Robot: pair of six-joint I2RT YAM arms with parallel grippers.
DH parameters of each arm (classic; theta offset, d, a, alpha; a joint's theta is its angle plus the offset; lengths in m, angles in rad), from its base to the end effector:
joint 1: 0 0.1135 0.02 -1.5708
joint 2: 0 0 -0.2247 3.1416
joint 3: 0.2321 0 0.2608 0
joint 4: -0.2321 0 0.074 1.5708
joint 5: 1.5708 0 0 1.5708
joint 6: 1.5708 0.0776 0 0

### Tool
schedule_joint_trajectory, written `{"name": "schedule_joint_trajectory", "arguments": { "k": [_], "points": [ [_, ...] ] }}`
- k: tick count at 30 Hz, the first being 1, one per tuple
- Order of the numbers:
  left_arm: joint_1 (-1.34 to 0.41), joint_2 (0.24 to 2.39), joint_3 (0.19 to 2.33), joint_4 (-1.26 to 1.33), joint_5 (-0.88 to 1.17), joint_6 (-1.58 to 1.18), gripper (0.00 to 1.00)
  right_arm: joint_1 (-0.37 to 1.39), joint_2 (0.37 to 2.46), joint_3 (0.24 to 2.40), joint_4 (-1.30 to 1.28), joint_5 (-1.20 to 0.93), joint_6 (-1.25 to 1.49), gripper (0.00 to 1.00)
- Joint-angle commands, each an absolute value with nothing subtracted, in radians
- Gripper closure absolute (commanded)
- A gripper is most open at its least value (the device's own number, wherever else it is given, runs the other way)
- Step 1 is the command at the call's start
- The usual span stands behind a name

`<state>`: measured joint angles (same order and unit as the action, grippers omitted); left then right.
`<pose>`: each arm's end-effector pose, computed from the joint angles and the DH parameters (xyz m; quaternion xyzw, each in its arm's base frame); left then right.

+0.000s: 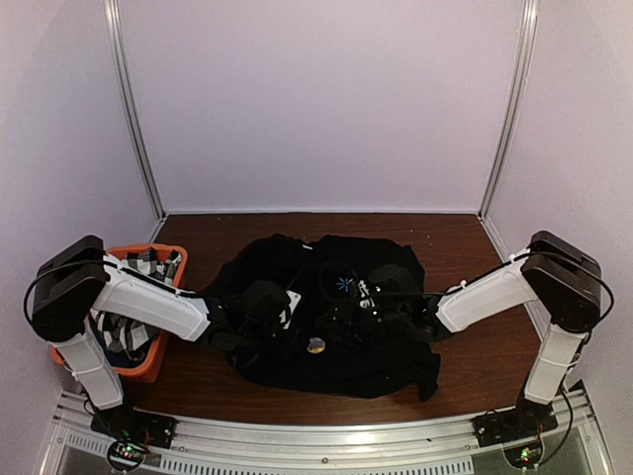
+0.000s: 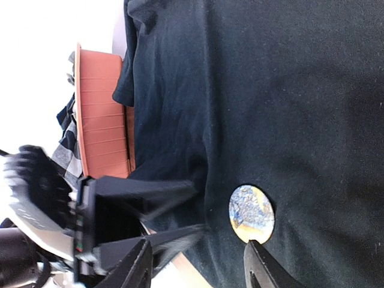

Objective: Pin the brooch onto the clothing
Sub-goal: Pick up the brooch from the flattened clothing.

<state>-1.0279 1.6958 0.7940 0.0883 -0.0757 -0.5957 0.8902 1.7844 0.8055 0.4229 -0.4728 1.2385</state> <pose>0.1892 -0.3022 0.0645 0.1854 0.9099 -0.2438 0.2797 0.2120 0.3180 0.0804 0.0352 0.8566 0.5124 0.0501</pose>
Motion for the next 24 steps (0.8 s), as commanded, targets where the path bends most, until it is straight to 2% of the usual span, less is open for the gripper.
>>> {"name": "schedule_joint_trajectory", "arguments": {
  "k": [1, 4, 11, 24],
  "points": [
    [-1.032, 1.805, 0.852, 0.110, 0.046, -0.585, 0.69, 0.893, 1.829, 0.782, 0.490, -0.480, 1.276, 0.47],
    [-1.032, 1.822, 0.856, 0.123, 0.072, -0.595, 0.74, 0.893, 1.839, 0.784, 0.496, -0.480, 1.278, 0.47],
    [-1.032, 1.830, 0.858, 0.105, 0.053, -0.600, 0.79, 0.894, 1.873, 0.785, 0.519, -0.490, 1.290, 0.47],
    [-1.032, 1.831, 0.847, 0.091, 0.040, -0.612, 0.80, 0.894, 1.881, 0.791, 0.422, -0.458, 1.252, 0.46]
  ]
}}
